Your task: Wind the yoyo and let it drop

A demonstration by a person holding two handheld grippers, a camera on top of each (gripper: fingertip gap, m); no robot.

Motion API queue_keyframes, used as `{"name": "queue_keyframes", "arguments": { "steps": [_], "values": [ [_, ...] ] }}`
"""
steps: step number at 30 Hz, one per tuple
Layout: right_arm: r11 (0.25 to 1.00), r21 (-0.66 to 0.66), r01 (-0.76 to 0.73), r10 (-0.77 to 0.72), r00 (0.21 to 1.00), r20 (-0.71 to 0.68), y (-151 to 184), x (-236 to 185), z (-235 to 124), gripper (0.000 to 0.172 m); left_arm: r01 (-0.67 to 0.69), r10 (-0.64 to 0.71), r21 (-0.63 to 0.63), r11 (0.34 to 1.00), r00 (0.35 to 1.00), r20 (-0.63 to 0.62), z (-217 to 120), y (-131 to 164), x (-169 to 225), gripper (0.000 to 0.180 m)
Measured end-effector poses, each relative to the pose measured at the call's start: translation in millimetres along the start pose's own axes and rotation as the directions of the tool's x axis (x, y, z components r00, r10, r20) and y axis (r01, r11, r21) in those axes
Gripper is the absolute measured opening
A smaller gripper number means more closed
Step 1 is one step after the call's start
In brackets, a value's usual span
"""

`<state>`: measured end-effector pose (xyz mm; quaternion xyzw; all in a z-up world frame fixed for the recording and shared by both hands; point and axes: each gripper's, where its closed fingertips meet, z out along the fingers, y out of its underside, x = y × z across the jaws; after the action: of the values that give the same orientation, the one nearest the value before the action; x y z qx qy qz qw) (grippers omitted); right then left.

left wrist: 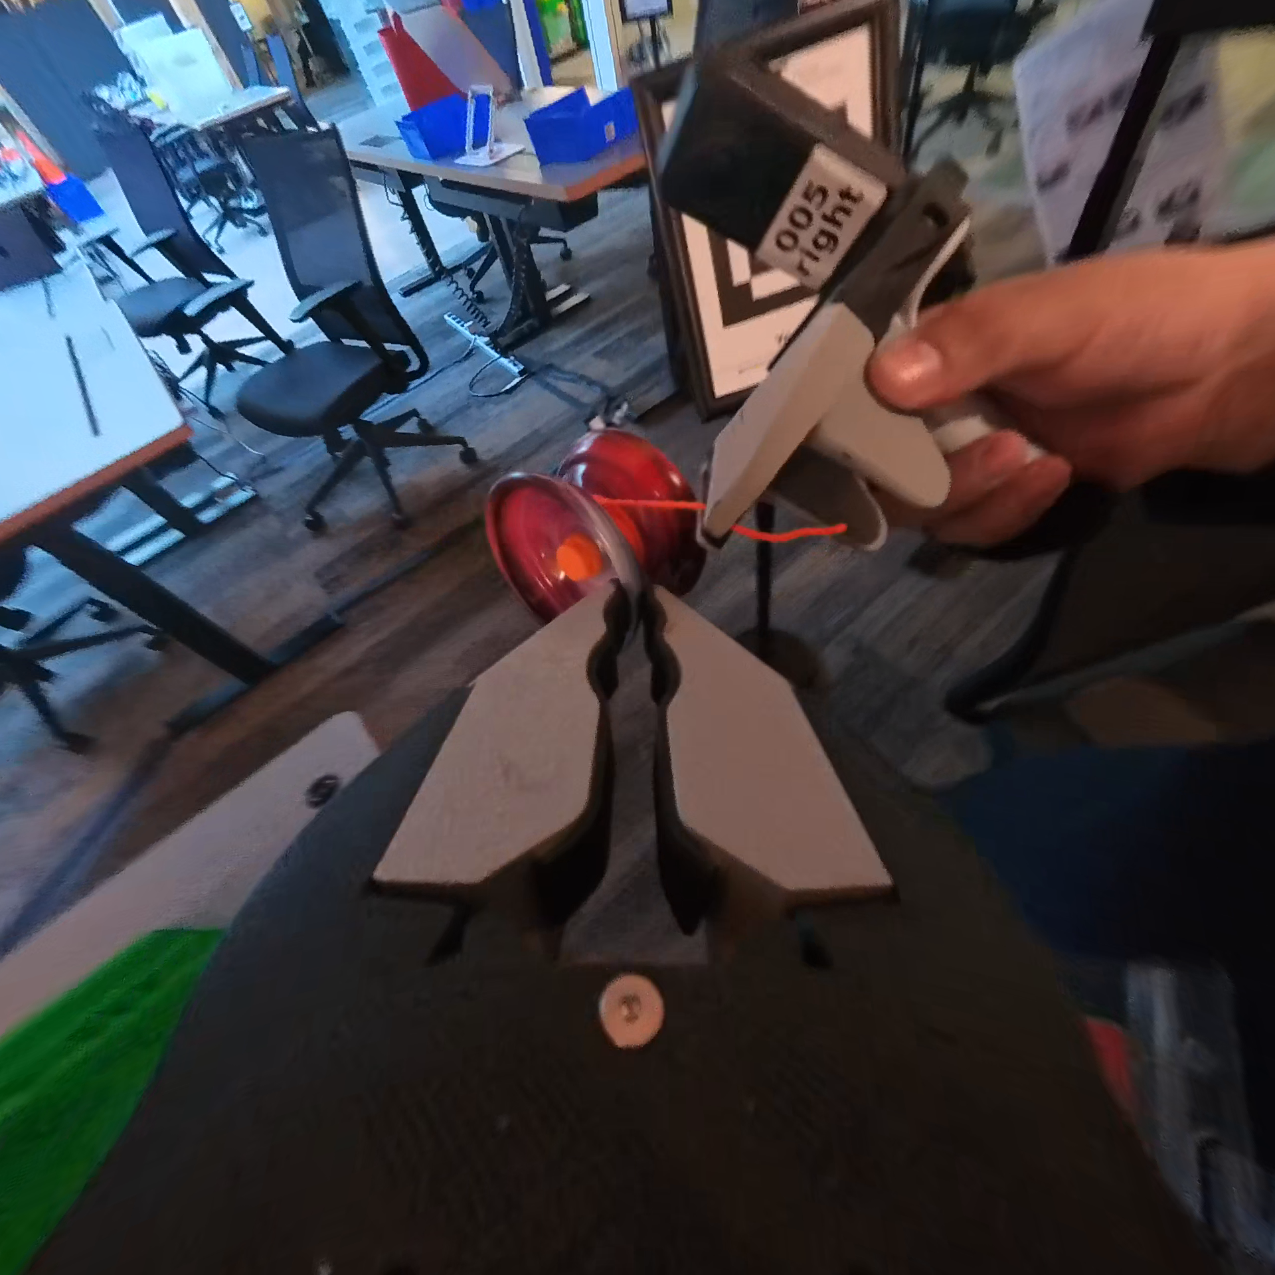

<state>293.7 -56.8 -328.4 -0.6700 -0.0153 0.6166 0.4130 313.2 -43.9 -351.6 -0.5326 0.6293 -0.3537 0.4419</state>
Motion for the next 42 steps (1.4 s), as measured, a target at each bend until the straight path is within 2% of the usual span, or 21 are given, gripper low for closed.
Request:
{"name": "queue_keyframes", "arguments": {
  "steps": [4,7,10,13,17,20,22,24,25,27,31,36,40,42],
  "values": [
    [0.994,0.102,0.039,-0.035,0.998,-0.050,-19,-4,-3,0.000,0.212,-0.209,0.098,0.972,0.977,-0.043,4,-13,-7,0.002],
    [0.954,0.250,0.165,-0.131,0.980,-0.147,-47,-19,-4,0.000,0.324,-0.314,0.230,0.918,0.946,-0.078,4,-44,-20,0.002],
    [0.896,0.368,0.249,-0.185,0.962,-0.201,-71,-38,-4,0.000,0.350,-0.336,0.351,0.868,0.936,-0.102,1,-83,-30,0.003],
    [0.838,0.461,0.293,-0.228,0.955,-0.191,-85,-54,-5,0.000,0.380,-0.347,0.407,0.831,0.925,-0.156,-1,-108,-29,0.001],
    [0.798,0.485,0.357,-0.338,0.932,-0.130,-89,-78,-5,0.000,0.421,-0.332,0.468,0.777,0.906,-0.264,-12,-129,-23,0.001],
    [0.795,0.476,0.375,-0.412,0.911,-0.029,-88,-99,-5,0.000,0.282,-0.191,0.539,0.793,0.957,-0.220,-25,-148,-18,0.002],
    [0.783,0.455,0.424,-0.490,0.871,0.030,-89,-117,-5,0.000,0.096,-0.035,0.581,0.808,0.993,-0.116,-35,-164,-13,0.003],
    [0.764,0.422,0.489,-0.563,0.824,0.064,-90,-132,-5,0.000,-0.143,0.154,0.591,0.794,0.988,0.033,-43,-179,-9,0.001],
    [0.750,0.402,0.525,-0.596,0.800,0.068,-91,-137,-5,0.000,-0.269,0.253,0.569,0.777,0.961,0.109,-46,-185,-7,0.001],
    [0.740,0.356,0.571,-0.632,0.771,0.077,-92,-143,-4,0.000,-0.499,0.444,0.486,0.718,0.865,0.233,-51,-194,-7,0.001],
    [0.728,0.275,0.628,-0.668,0.741,0.076,-96,-143,-4,0.000,-0.795,0.736,0.280,0.538,0.605,0.304,-53,-200,-7,0.003],
    [0.681,0.244,0.691,-0.718,0.695,0.035,-100,-136,-2,0.000,-0.955,0.897,0.075,0.287,0.295,0.328,-54,-194,-11,0.005],
    [0.656,0.297,0.694,-0.729,0.685,0.007,-111,-132,-2,0.000,-0.986,0.942,-0.030,0.164,0.148,0.300,-52,-195,-15,0.006],
    [0.642,0.330,0.692,-0.734,0.680,0.001,-116,-130,-2,0.000,-0.994,0.955,-0.092,0.061,0.031,0.296,-51,-197,-17,0.007]
  ]
}}
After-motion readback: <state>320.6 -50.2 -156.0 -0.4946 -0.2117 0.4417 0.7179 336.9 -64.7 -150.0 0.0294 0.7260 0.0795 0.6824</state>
